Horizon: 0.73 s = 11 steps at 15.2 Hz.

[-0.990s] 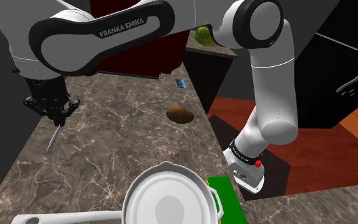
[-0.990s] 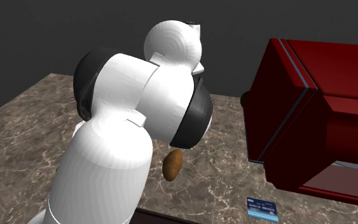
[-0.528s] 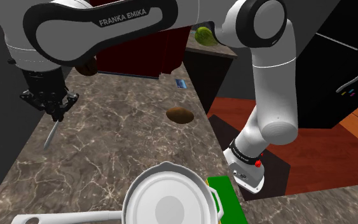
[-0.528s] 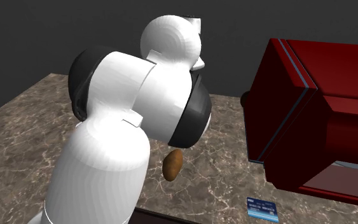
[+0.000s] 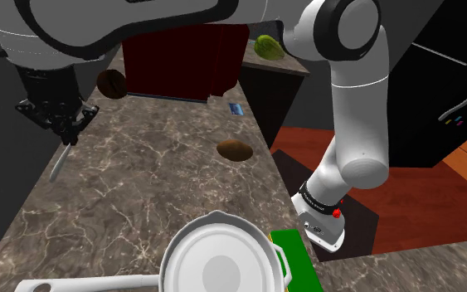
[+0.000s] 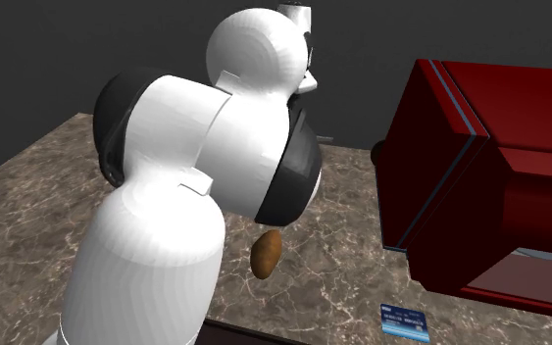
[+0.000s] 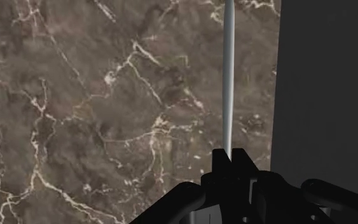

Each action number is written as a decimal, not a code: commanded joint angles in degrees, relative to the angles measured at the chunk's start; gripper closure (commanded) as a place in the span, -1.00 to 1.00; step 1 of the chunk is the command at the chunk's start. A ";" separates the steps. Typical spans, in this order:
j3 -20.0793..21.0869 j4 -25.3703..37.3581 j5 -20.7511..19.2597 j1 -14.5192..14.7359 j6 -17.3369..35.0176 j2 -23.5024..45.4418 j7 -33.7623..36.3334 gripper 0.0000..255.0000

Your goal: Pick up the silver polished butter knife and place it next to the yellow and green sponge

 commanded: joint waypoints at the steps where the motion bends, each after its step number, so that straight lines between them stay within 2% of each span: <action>1: 0.15 0.94 0.26 -0.02 -1.33 -0.43 -0.17 1.00; 7: 0.41 4.79 0.64 0.50 -5.47 -0.89 -0.45 1.00; 11: 2.95 -8.86 4.48 -2.55 -0.33 -10.10 1.17 1.00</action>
